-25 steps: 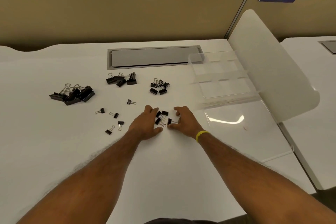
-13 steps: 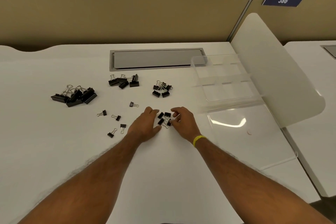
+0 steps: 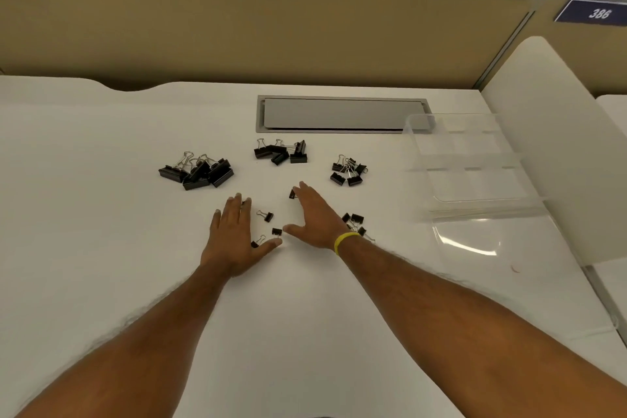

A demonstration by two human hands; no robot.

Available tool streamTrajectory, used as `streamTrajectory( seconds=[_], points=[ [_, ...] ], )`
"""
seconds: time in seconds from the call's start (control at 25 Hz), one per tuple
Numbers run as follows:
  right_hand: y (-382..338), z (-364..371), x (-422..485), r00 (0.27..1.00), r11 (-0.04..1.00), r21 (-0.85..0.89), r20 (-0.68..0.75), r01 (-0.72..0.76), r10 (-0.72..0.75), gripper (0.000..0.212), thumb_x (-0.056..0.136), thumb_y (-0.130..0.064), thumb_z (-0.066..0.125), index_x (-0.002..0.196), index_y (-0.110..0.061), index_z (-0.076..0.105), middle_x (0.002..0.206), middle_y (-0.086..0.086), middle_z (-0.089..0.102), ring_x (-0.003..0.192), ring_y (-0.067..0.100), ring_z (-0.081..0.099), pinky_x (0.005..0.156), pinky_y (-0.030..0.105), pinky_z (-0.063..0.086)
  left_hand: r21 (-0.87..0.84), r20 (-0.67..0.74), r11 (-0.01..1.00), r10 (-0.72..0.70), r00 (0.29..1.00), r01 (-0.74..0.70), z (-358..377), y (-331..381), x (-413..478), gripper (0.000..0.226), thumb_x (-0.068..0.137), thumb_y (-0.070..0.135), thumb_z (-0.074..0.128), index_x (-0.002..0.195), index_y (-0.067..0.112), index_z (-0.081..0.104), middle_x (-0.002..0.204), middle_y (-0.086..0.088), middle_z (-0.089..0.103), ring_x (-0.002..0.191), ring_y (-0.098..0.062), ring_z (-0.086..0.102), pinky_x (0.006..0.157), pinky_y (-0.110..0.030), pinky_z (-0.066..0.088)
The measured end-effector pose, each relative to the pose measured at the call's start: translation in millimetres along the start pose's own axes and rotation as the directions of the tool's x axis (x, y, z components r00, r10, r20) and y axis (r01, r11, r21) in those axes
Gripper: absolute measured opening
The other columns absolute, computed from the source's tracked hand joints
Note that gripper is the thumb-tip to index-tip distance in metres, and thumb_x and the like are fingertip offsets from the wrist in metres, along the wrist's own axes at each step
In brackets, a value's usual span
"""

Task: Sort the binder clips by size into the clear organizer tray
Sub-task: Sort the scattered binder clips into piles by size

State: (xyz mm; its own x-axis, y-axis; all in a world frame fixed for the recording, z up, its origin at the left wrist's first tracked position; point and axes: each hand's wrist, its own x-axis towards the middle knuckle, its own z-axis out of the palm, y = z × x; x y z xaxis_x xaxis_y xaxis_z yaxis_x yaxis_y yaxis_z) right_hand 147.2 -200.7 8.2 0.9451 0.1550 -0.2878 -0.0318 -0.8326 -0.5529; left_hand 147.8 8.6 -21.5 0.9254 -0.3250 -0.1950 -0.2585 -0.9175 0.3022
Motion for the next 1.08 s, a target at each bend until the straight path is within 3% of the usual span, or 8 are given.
streamTrajectory(
  seconds=[0.16,0.28,0.44,0.56,0.68,0.8,0.92,1.08],
  points=[
    [-6.3,14.4,5.7,0.987,0.995,-0.015,0.126,0.101,-0.099,0.085,0.087,-0.032,0.067,0.154,-0.013,0.017,0.162,0.003,0.014,0.149,0.017,0.016,0.12,0.03,0.018,0.011,0.081,0.997,0.078,0.994,-0.079,-0.4,-11.5,0.6,0.124,0.065,0.093,0.022,0.154,0.009,0.002,0.163,-0.007,-0.004,0.15,-0.02,-0.006,0.122,-0.042,0.0],
    [-11.9,21.4,2.5,0.976,0.98,0.052,0.093,0.193,-0.197,0.072,0.086,-0.025,0.068,0.148,-0.016,0.034,0.152,0.003,0.04,0.138,0.018,0.039,0.114,0.033,0.032,-0.04,0.056,0.977,0.209,0.976,-0.207,0.5,-24.0,-6.3,0.114,0.07,0.088,0.029,0.154,0.013,0.01,0.163,-0.002,0.004,0.15,-0.015,0.001,0.122,-0.035,0.004],
    [-22.1,23.2,5.7,0.981,0.981,0.032,0.012,0.193,-0.193,0.075,0.078,-0.028,0.077,0.143,-0.016,0.041,0.142,0.003,0.043,0.129,0.021,0.043,0.106,0.037,0.041,-0.106,0.022,0.963,0.253,0.967,-0.25,-2.0,-35.8,-15.7,0.109,0.071,0.082,0.047,0.153,0.017,0.018,0.161,0.002,0.016,0.147,-0.015,0.018,0.119,-0.035,0.02],
    [-30.0,24.8,12.2,0.989,0.994,-0.051,0.117,0.098,-0.092,0.091,0.07,-0.036,0.083,0.145,-0.013,0.036,0.137,0.006,0.039,0.121,0.024,0.047,0.099,0.038,0.046,-0.074,-0.014,0.979,0.191,0.981,-0.192,-8.5,-32.3,-13.6,0.101,0.073,0.071,0.062,0.15,0.016,0.029,0.145,-0.002,0.038,0.13,-0.02,0.037,0.106,-0.036,0.034],
    [-32.5,31.2,8.1,0.985,0.993,-0.057,0.138,0.108,-0.099,0.079,0.071,-0.029,0.083,0.138,-0.01,0.046,0.126,0.006,0.042,0.107,0.024,0.054,0.092,0.037,0.049,-0.168,0.081,0.971,0.183,0.98,-0.168,-12.5,-20.6,-11.6,0.084,0.077,0.055,0.07,0.144,0.016,0.037,0.126,0.0,0.043,0.107,-0.015,0.049,0.09,-0.028,0.044],
    [-28.8,35.3,-6.3,0.988,0.993,-0.005,0.104,0.116,-0.114,0.056,0.075,-0.021,0.078,0.125,-0.01,0.057,0.111,0.005,0.046,0.094,0.023,0.056,0.083,0.035,0.051,-0.237,0.123,0.957,0.202,0.972,-0.169,-13.5,-8.6,-11.2,0.056,0.08,0.04,0.072,0.128,0.019,0.052,0.108,0.004,0.046,0.084,-0.01,0.051,0.075,-0.026,0.044],
    [-21.0,34.7,-24.5,0.99,0.995,0.003,0.097,0.099,-0.099,0.047,0.076,-0.02,0.076,0.12,-0.011,0.061,0.106,0.005,0.048,0.09,0.021,0.054,0.079,0.033,0.048,-0.214,0.145,0.963,0.198,0.969,-0.164,-11.1,5.1,-12.6,0.028,0.08,0.035,0.071,0.104,0.024,0.06,0.092,0.007,0.047,0.079,-0.01,0.049,0.067,-0.026,0.041],
    [-6.9,34.0,-56.0,0.996,0.998,0.005,0.072,0.061,-0.061,0.043,0.076,-0.023,0.076,0.116,-0.015,0.063,0.103,0.004,0.049,0.087,0.017,0.052,0.076,0.03,0.047,-0.225,0.174,0.96,0.208,0.963,-0.167,-3.1,29.2,-24.3,0.018,0.076,0.033,0.072,0.083,0.026,0.057,0.082,0.007,0.052,0.075,-0.014,0.052,0.063,-0.028,0.042]
  ],
)
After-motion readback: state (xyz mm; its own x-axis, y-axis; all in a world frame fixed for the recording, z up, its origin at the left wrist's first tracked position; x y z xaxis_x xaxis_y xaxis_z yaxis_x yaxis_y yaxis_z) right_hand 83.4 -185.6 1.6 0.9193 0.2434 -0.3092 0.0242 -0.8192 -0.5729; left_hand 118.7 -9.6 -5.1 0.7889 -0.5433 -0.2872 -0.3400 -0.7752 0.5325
